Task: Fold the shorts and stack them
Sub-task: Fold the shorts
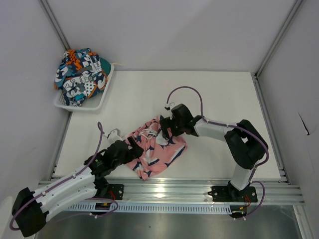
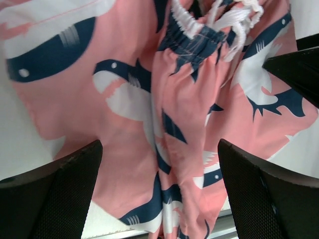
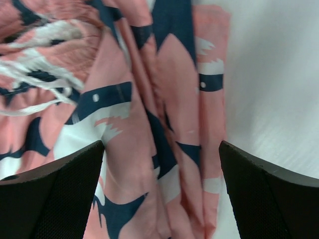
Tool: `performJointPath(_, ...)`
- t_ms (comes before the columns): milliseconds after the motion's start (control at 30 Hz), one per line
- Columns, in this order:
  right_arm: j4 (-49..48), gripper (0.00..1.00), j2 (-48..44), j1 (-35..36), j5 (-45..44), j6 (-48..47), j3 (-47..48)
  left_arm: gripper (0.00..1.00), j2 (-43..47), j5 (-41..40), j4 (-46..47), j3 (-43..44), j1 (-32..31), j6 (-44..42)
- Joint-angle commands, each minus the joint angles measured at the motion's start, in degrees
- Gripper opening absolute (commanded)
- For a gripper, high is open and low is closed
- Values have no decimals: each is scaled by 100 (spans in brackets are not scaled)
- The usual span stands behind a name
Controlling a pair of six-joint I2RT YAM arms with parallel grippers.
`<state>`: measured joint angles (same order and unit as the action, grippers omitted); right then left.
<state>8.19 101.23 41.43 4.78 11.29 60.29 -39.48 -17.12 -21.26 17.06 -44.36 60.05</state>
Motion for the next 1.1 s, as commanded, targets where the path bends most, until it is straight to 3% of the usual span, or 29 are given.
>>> performJointPath(0, 69, 99, 107, -91, -196, -153, 220, 99, 274, -440, -581, -71, -73, 393)
performJointPath(300, 298, 99, 485, -135, -355, -48, 396, 99, 98, -633, -1652, 350, -292, 674)
performJointPath(467, 298, 98, 608, -162, -223, -22, 440, 99, 108, -687, -1785, 316, -424, 885)
performJointPath(700, 227, 97, 679, -162, -38, -13, 387, 99, 178, -660, -593, -97, -468, 894)
performJointPath(867, 166, 95, 626, -162, 32, -4, 299, 99, -524, -836, -406, 245, -468, 771)
performJointPath(967, 148, 86, 617, -162, 94, -13, 281, 99, -928, -924, -204, 377, -468, 771)
performJointPath(1000, 131, 78, 608, -162, 129, -21, 264, 99, -1016, -924, -38, 351, -468, 771)
performJointPath(1067, 113, 71, 591, -170, 173, -22, 238, 99, -1157, -924, 156, 290, -468, 736)
